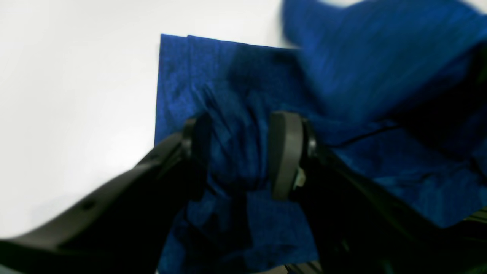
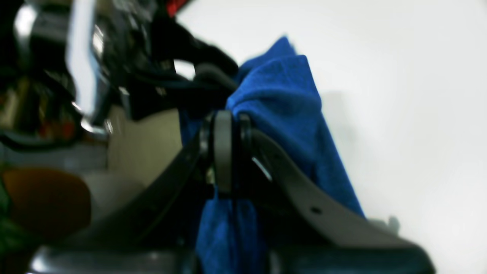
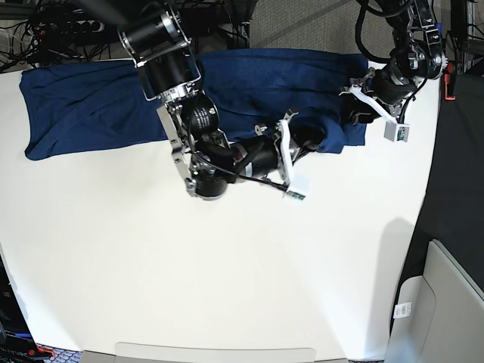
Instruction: Fold the T-shirt properly
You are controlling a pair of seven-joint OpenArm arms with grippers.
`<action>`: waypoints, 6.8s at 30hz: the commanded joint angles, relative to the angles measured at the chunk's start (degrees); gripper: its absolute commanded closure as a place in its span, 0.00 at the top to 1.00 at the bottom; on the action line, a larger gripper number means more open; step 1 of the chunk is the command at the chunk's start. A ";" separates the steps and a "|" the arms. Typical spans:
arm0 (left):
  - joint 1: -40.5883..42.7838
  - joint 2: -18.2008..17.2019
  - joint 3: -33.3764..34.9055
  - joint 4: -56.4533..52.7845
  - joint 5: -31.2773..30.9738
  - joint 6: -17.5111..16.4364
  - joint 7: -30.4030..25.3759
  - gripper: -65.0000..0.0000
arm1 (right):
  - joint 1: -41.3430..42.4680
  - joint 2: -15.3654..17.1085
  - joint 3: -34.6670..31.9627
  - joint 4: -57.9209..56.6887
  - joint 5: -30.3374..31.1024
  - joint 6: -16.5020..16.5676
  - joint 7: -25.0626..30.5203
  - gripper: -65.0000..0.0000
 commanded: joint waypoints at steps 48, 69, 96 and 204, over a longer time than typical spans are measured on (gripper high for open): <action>-1.15 -0.63 -9.11 0.06 -5.02 -0.42 12.51 0.47 | -5.06 25.37 23.66 14.92 1.86 0.14 1.06 0.39; -3.62 -0.27 -6.47 -14.71 -14.87 -0.50 13.12 0.47 | -19.47 33.02 36.67 26.09 6.26 0.14 1.06 0.39; -10.30 -4.23 -1.46 -18.49 -18.21 -2.00 12.51 0.00 | -21.85 33.90 37.81 26.09 6.08 0.14 1.06 0.39; -15.48 0.61 17.79 -19.20 -18.47 -0.86 10.75 0.36 | -34.86 41.99 58.74 26.00 -12.56 0.14 1.06 0.39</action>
